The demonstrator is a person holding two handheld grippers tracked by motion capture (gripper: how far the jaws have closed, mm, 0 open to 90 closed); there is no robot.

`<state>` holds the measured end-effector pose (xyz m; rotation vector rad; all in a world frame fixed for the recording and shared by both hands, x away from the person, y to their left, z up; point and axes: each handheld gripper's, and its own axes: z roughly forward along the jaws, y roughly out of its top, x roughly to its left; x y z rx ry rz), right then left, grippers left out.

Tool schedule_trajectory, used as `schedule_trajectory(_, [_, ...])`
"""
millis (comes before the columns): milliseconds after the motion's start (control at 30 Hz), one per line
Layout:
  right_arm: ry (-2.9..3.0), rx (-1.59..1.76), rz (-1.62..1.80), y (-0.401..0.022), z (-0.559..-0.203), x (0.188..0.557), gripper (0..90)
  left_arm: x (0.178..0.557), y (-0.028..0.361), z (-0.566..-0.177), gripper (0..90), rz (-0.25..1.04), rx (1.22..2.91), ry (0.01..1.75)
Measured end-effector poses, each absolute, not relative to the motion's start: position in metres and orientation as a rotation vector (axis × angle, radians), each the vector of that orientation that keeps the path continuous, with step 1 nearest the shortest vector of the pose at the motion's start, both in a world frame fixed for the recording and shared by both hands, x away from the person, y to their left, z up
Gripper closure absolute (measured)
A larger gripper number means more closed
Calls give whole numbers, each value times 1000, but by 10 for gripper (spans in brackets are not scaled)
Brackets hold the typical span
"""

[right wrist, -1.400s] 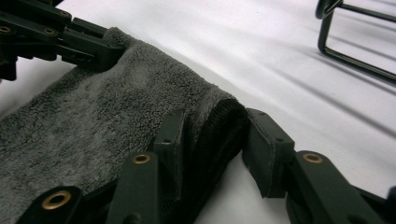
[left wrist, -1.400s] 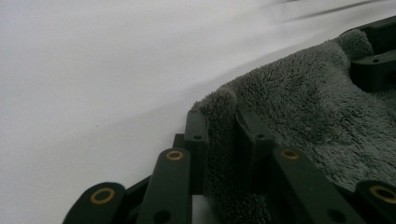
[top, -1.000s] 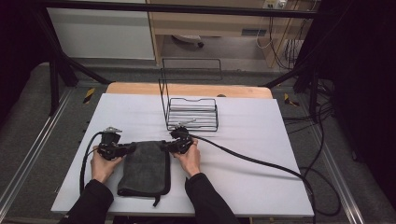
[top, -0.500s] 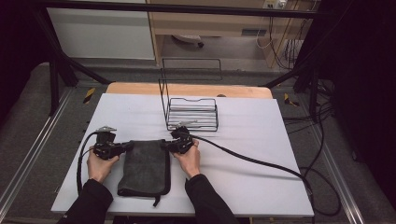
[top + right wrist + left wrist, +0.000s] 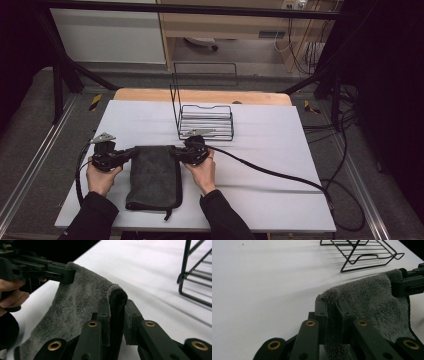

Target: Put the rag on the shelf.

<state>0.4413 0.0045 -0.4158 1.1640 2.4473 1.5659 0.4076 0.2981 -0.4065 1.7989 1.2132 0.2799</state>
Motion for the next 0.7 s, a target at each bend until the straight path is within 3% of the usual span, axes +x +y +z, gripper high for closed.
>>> schedule_trajectory(700, [2299,983,1667,-12,-371,414,790,384,290,-369,811,387,1709,1081])
